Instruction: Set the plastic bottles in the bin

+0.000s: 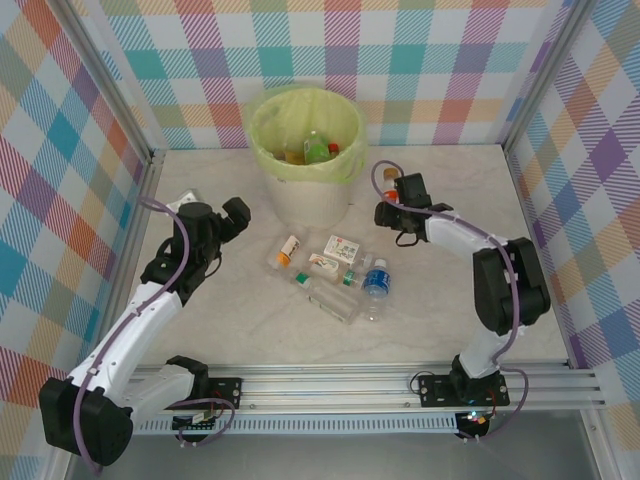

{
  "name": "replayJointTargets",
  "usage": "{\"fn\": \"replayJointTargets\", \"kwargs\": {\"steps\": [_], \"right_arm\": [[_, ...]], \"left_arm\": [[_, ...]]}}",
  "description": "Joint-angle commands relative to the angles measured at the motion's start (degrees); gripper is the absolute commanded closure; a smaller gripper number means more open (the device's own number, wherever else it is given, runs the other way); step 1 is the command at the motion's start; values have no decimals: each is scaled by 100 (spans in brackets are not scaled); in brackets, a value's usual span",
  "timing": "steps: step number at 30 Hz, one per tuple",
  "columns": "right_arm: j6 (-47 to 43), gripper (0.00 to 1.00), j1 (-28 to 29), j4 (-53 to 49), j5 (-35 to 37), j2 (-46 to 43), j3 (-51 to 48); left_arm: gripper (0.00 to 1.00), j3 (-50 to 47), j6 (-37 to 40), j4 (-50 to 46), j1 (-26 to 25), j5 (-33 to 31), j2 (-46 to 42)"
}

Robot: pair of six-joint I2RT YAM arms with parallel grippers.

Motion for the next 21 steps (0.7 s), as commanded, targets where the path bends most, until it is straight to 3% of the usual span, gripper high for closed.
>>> {"fn": "replayJointTargets", "kwargs": {"steps": [1, 10, 17, 21], "right_arm": [[-36, 43, -11, 571, -11, -490, -148], [210, 43, -8, 1061, -721, -1438, -224], [146, 44, 34, 1414, -1930, -1940, 316], [-46, 44, 94, 1382, -2748, -1797, 981]], "left_arm": [[0, -142, -156, 42, 149, 53, -80], [0, -369, -222, 254, 280, 188, -148], [0, -673, -176, 473, 326, 10, -485], [0, -772, -61, 550, 335, 71, -586]]}}
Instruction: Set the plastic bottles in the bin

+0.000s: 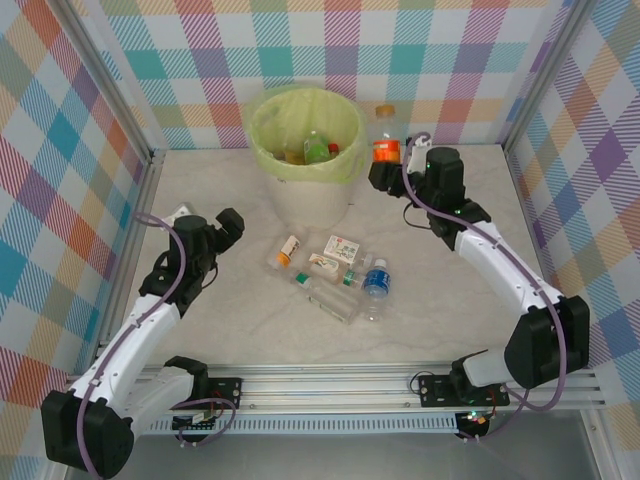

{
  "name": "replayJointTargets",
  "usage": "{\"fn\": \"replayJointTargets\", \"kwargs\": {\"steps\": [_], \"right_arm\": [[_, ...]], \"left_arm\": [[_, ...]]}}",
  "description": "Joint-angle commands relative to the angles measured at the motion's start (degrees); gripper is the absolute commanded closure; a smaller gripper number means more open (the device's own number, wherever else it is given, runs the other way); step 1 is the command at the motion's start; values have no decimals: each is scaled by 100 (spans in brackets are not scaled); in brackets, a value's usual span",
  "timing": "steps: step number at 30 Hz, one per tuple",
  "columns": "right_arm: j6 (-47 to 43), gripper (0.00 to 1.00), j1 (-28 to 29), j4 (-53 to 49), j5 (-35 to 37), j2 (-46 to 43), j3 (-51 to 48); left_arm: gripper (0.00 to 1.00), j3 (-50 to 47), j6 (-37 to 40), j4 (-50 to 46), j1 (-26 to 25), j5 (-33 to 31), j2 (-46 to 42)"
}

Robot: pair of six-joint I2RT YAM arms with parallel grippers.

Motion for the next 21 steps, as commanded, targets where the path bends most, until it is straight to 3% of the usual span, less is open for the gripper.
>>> {"fn": "replayJointTargets", "kwargs": {"steps": [1, 4, 15, 21], "right_arm": [[-203, 43, 115, 310, -1088, 112, 769], [-424, 42, 301, -23, -1303, 556, 1517], [-954, 40, 556, -1356, -823, 2077, 3642], [-1394, 37, 741, -2590, -158, 2912, 4939]], "left_arm": [[0, -179, 134, 412, 95, 7, -200], [0, -344, 124, 631, 95, 77, -345], [0, -111, 379, -152, 103, 254, -405], [0, -145, 368, -142, 103, 428, -353]]}}
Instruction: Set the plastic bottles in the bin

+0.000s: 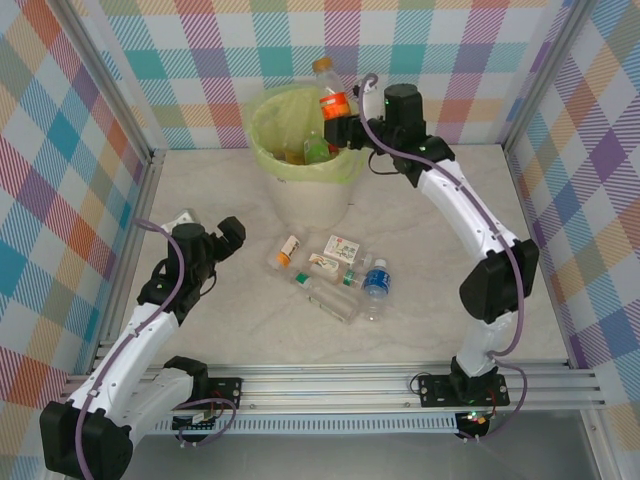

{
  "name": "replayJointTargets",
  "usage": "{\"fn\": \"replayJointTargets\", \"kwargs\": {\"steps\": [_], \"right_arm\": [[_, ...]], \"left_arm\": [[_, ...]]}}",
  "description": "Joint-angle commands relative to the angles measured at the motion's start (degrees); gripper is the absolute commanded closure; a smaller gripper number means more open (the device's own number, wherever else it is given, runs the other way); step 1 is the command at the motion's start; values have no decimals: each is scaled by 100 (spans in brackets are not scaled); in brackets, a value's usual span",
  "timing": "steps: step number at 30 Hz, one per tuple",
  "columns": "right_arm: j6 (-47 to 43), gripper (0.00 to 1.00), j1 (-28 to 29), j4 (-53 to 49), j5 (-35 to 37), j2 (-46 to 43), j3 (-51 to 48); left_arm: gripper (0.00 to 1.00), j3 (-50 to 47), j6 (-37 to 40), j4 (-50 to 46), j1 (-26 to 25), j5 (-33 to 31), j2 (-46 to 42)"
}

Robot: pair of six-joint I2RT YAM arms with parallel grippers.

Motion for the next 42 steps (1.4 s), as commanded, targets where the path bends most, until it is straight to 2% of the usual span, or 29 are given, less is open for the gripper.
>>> {"fn": "replayJointTargets", "kwargs": {"steps": [1, 6, 11, 16, 23, 27, 31, 38, 42], "right_arm": [[-431, 36, 152, -867, 438, 292, 785], [-660, 33, 300, -1441, 910, 887, 1689], [-573, 25, 394, -2297, 1764, 1682, 3116], [-610, 21, 470, -2120, 1874, 1609, 3036], [-477, 14, 505, -1023, 1182, 635, 1416], [-368, 12, 505, -378, 1119, -106, 369], [-336, 8, 505, 221, 1186, -943, -729], [-328, 3, 505, 665, 1812, -2211, -2385], [-283, 0, 505, 1019, 2445, -2829, -3308]], "left_arm": [[0, 120, 105, -28, 90, 174, -27], [0, 61, 103, 17, 90, 139, -21], [0, 59, 93, -103, 99, 33, -40], [0, 19, 162, -84, 99, 159, 10], [0, 254, 348, -118, 99, 794, 662], [0, 425, 501, -70, 99, 1269, 1168], [0, 557, 562, -61, 99, 1470, 1604], [0, 597, 1088, 331, 25, 2270, 2151], [0, 569, 1600, 401, -158, 1918, 2503]]}}
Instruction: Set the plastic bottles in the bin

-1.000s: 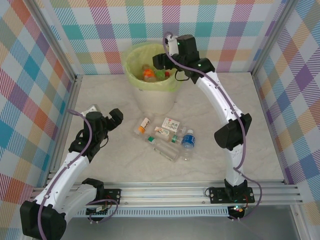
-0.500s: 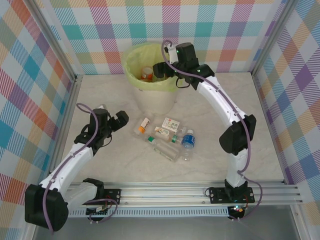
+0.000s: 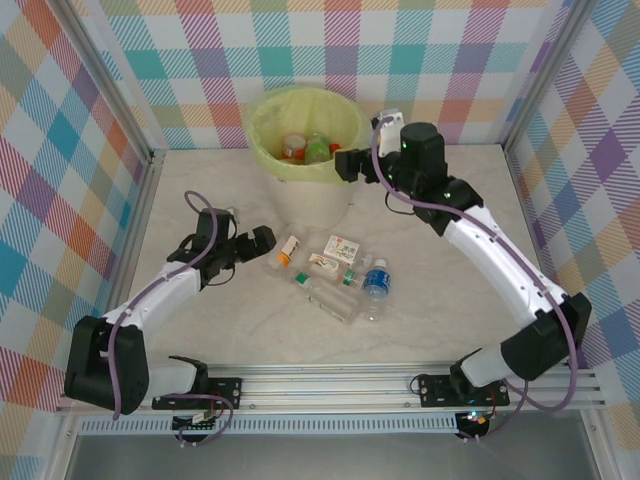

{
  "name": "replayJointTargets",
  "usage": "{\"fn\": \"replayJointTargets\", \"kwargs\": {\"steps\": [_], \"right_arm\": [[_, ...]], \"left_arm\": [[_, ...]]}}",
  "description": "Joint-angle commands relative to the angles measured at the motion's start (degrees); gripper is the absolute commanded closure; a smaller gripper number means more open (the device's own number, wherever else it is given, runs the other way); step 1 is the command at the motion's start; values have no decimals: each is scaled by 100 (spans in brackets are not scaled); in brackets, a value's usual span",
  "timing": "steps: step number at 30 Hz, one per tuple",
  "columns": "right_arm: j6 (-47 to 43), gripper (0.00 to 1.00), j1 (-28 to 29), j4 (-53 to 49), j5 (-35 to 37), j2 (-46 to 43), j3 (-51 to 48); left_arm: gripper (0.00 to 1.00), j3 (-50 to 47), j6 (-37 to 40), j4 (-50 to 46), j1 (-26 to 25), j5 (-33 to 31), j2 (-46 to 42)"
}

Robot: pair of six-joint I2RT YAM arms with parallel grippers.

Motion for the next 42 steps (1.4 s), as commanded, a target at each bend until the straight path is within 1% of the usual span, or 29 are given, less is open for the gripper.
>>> {"fn": "replayJointTargets", "kwargs": {"steps": [1, 5, 7, 11, 15, 18, 23, 27, 33, 38, 42], "right_arm": [[82, 0, 46, 530, 743, -378, -604], [315, 0, 38, 866, 1646, -664, -1311], [464, 0, 36, 986, 1814, -700, -1562], [544, 0, 28, 1038, 1850, -664, -1649], [587, 0, 27, 1158, 1829, -655, -1644], [587, 0, 26, 1178, 1780, -658, -1644], [587, 0, 28, 1128, 1841, -676, -1685], [597, 0, 32, 1189, 1854, -703, -1723], [638, 0, 28, 1194, 1845, -677, -1732], [705, 0, 27, 1184, 1824, -668, -1752], [722, 0, 31, 1189, 1816, -652, -1750]], "left_arm": [[0, 98, 619, 184, -140, -12, 245], [0, 180, 974, 336, -341, -59, 555], [0, 281, 1112, 339, -425, -53, 770], [0, 519, 1338, 383, -554, 189, 1210], [0, 814, 1683, 232, -724, -66, 1698], [2, 977, 1873, 189, -821, -217, 1954], [4, 1030, 2082, 292, -933, -290, 2165], [10, 1099, 2193, 248, -960, -377, 2380], [17, 1057, 2143, 317, -973, -558, 2588], [20, 940, 2067, 424, -973, -732, 2566], [23, 845, 2066, 467, -969, -654, 2486]]}}
